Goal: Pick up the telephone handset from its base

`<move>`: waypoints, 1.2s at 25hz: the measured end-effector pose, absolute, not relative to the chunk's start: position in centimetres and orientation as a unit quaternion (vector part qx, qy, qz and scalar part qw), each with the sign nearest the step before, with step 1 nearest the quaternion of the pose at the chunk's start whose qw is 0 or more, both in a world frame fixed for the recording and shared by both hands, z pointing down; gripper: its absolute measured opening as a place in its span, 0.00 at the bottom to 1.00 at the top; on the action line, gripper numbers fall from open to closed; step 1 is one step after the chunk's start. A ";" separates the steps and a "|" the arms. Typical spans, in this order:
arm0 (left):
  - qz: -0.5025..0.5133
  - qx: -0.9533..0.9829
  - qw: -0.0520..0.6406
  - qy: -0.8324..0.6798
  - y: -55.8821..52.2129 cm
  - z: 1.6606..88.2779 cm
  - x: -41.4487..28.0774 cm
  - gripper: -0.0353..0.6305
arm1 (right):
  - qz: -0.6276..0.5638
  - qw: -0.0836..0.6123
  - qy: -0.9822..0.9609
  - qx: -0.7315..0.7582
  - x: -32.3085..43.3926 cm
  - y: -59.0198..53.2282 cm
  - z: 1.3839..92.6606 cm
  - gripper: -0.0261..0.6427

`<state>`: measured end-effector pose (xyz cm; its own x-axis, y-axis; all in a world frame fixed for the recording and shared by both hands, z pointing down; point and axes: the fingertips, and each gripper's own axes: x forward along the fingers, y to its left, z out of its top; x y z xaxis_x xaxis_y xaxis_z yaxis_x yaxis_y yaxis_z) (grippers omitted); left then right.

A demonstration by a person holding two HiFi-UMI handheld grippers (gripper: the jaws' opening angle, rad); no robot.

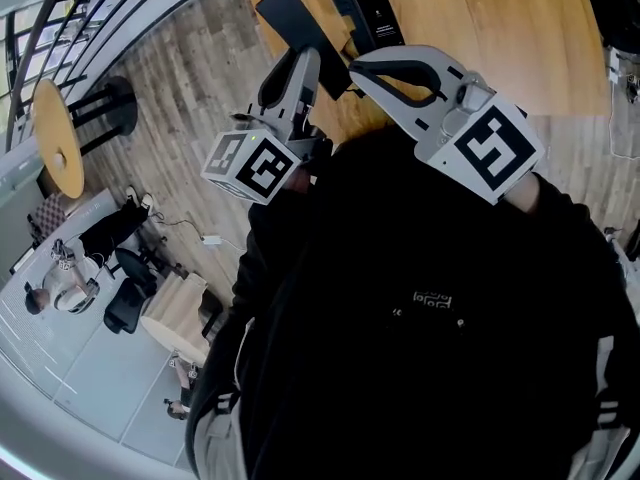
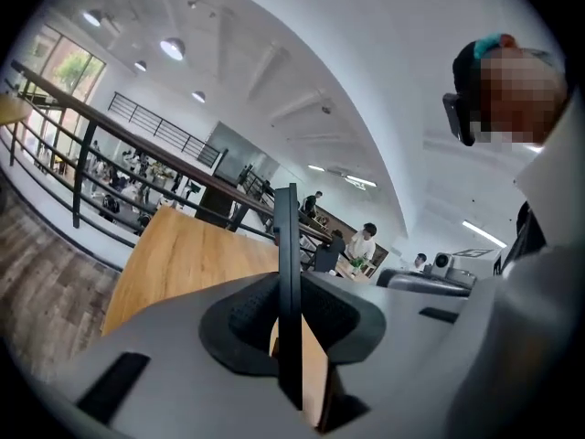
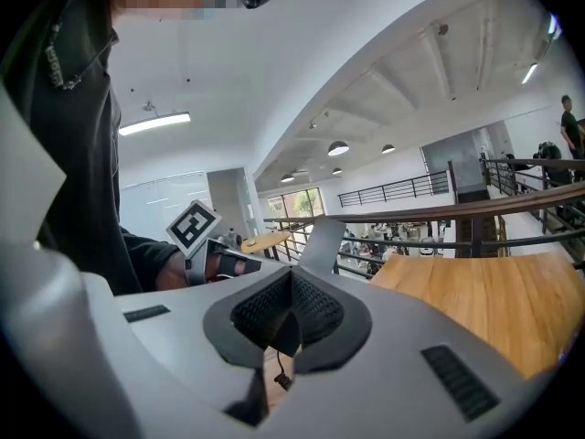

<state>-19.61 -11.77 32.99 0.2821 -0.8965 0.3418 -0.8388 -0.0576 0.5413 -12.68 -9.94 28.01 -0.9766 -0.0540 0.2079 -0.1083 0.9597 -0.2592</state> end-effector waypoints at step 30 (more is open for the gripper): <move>-0.056 0.707 0.291 -0.643 -9.1 30.7 -18.0 0.17 | 0.094 0.092 -0.991 0.006 -13.0 -8.7 27.0 0.06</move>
<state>-17.97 -9.12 30.71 0.1677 -0.9406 0.2951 -0.8759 -0.0048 0.4825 -13.05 -8.73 26.97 -0.9829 0.0052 0.1838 -0.0294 0.9823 -0.1850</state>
